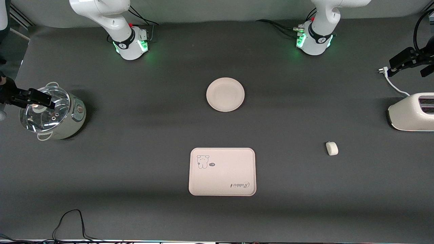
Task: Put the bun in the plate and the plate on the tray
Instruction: 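Carry the white bun in the left gripper toward the white plate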
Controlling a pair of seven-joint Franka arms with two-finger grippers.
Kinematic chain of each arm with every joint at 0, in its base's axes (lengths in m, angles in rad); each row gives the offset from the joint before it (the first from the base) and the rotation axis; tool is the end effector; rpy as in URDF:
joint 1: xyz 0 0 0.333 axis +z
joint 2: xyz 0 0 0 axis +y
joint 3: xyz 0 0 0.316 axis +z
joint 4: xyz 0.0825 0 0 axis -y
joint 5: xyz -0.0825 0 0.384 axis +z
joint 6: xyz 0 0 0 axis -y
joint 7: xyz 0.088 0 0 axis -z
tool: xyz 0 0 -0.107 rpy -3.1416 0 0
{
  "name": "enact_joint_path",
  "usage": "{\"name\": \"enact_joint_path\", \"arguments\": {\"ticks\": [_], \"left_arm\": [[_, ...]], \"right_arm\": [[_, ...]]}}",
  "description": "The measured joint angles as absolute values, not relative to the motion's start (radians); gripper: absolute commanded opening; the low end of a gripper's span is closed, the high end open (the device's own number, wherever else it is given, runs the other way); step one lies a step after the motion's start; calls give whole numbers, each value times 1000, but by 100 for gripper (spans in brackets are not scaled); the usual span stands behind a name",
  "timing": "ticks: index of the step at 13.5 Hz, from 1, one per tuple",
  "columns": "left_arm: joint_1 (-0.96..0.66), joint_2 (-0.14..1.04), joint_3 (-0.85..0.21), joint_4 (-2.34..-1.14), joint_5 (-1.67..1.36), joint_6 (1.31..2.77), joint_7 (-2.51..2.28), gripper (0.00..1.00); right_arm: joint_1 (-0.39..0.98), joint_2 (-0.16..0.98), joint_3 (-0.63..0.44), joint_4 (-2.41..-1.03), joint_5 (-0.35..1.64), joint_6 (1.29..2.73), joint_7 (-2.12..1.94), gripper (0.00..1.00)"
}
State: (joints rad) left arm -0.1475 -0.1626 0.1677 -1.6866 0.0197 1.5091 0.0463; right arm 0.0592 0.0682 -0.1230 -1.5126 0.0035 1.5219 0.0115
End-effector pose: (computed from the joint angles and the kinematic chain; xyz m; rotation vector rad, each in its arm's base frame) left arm 0.4968 0.0197 0.6490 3.1333 -0.0430 -0.0265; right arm 0.5691 -0.0335 0.6096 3.1347 -0.1179 -0.0918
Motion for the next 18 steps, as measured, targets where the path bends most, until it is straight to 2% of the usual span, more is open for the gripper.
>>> {"name": "enact_joint_path", "arguments": {"ticks": [5,8,12,15,18], "left_arm": [[-146,-155,166,-1693,20,1500,51,100],[-146,-115,157,-1771,20,1544,48,100],[-146,15,154,-1848,21,1731,-22,100],[-142,115,155,-1948,22,1991,-65,100],[-134,243,157,-1995,22,2178,-116,100]], "right_arm": [[59,68,-123,-1513,4,1522,12,100],[59,68,-123,-1513,4,1522,12,100],[73,44,-115,-1534,4,1512,12,100],[99,13,-109,-1565,4,1512,25,100],[99,6,-110,-1576,4,1512,25,100]]}}
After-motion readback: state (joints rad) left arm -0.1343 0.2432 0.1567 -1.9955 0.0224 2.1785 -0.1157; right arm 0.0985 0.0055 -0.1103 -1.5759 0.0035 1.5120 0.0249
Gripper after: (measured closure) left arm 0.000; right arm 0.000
